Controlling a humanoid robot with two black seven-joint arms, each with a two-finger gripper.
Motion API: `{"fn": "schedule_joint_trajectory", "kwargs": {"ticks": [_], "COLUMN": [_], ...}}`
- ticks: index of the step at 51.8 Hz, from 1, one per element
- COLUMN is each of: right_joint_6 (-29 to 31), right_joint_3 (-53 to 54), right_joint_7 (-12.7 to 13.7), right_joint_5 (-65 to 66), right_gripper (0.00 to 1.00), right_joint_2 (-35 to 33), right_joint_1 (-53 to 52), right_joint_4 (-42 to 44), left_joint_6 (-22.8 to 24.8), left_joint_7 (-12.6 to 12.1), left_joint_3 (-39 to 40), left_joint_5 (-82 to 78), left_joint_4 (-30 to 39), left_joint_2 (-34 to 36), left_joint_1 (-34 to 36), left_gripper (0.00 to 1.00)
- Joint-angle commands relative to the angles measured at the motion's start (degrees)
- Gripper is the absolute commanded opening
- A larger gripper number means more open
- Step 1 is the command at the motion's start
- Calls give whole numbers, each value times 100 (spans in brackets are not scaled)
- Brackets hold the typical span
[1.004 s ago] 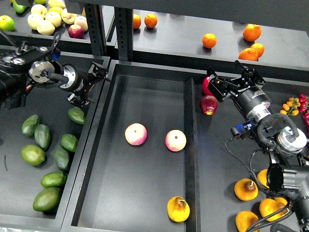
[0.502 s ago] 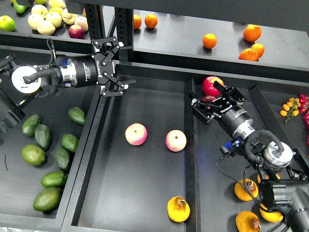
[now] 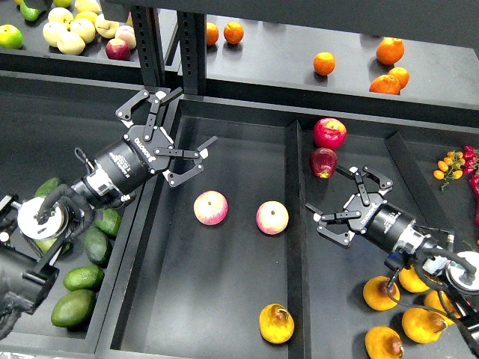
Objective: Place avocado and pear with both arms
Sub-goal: 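Raise the left gripper and bring both grippers back over the middle bin, then move the right gripper down to the yellow pear nearest the robot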
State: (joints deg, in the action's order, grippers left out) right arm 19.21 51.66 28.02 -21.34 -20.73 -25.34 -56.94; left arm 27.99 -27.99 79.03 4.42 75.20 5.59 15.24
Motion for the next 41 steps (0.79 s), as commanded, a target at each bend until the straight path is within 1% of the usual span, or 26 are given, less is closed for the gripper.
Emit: {"fn": "schedule_joint_trajectory", "kwargs": {"ticks": [1, 4, 8, 21, 28, 34, 35, 36, 41], "right_joint_6": [118, 127, 144, 232, 258, 434, 434, 382, 381], "right_joint_3": [-227, -341, -376, -517, -1131, -1869, -1966, -2280, -2705], "right_joint_7": [-2, -2, -2, -2, -2, -2, -2, -2, -2], "right_joint_5": [235, 358, 534, 1193, 1606, 1896, 1923, 1993, 2037], "right_gripper": [99, 99, 99, 99, 99, 99, 99, 99, 99], "right_joint_2": [-317, -467, -564, -590, -608, -608, -608, -582, -538], "right_joint_1": [-24, -67, -112, -199, -542, -858, -885, -1007, -1192], "right_joint_4": [-151, -212, -318, -424, -380, -344, -336, -318, -239], "left_joint_6": [1, 1, 1, 1, 1, 1, 1, 1, 1], "left_joint_7": [-1, -1, -1, -1, -1, -1, -1, -1, -1], "left_joint_3": [384, 568, 718, 728, 596, 508, 499, 482, 464], "left_joint_5": [-2, 7, 7, 15, 15, 15, 15, 15, 15], "left_joint_4": [197, 284, 408, 408, 399, 408, 408, 399, 408], "left_joint_2": [-418, -559, -559, -559, -559, -559, -559, -559, -559], "left_joint_1": [-477, -714, -1030, -1453, -1655, -1726, -1734, -1743, -1743], "left_gripper": [98, 98, 98, 99, 99, 99, 99, 99, 99]}}
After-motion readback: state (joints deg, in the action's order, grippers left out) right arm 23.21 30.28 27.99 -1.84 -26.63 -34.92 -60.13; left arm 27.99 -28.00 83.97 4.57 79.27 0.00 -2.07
